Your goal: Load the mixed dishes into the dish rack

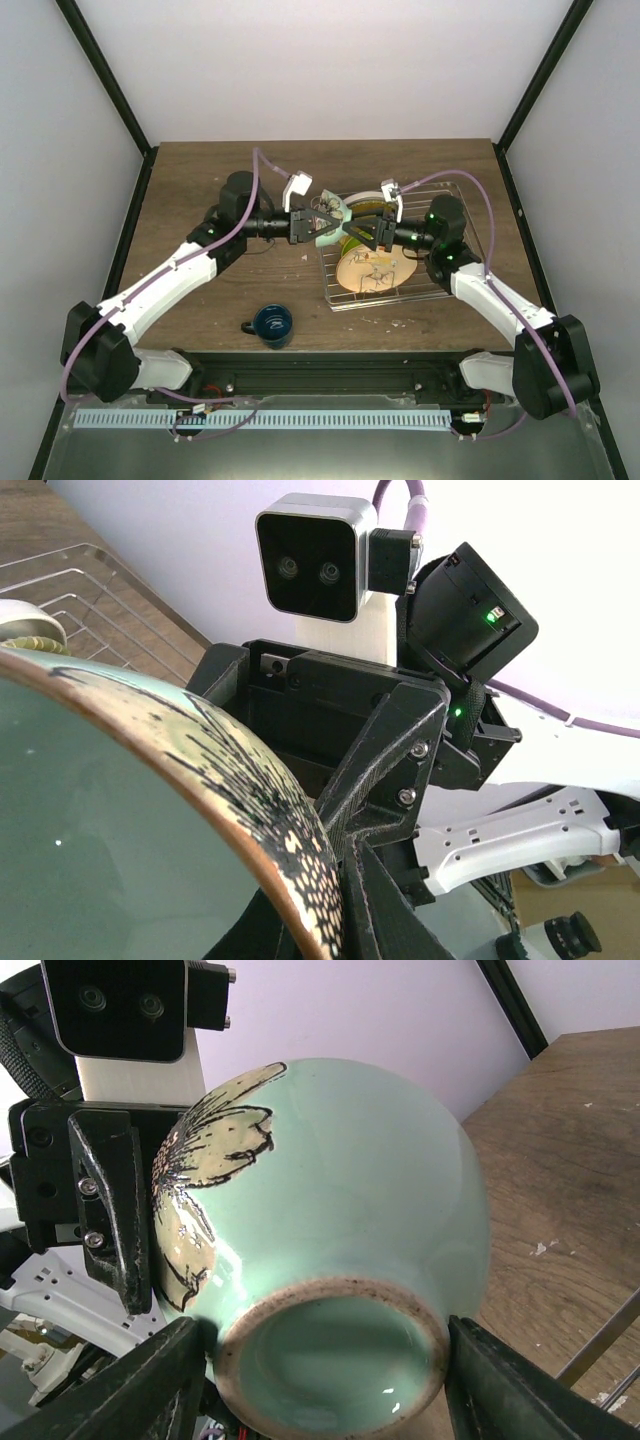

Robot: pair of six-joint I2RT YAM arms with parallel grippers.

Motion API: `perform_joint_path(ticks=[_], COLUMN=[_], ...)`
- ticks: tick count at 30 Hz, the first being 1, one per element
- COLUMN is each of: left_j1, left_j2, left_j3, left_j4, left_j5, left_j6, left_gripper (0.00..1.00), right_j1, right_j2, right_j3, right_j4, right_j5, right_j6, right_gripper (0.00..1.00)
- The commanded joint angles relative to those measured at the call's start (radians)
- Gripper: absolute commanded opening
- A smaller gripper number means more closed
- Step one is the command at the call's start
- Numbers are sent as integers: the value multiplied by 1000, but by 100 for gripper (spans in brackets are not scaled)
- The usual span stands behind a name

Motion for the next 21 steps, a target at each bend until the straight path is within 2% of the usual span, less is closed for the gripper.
perform_joint_path(ticks=[1,13,21], left_j1=[-16,-15,-15], left_j2=[27,76,99], left_j3=[36,10,3], left_j4=[108,201,232], left_j5=[32,75,96], left_j6=[0,-41,-56], left_gripper=[0,1,1], right_j1=[23,23,22], right_j2=[-3,16,25], right_j3=[3,-6,0], right_j4=[53,64,19], right_j5=[-8,-2,32], right_j6=[-9,-2,-28], right_gripper=[64,56,53])
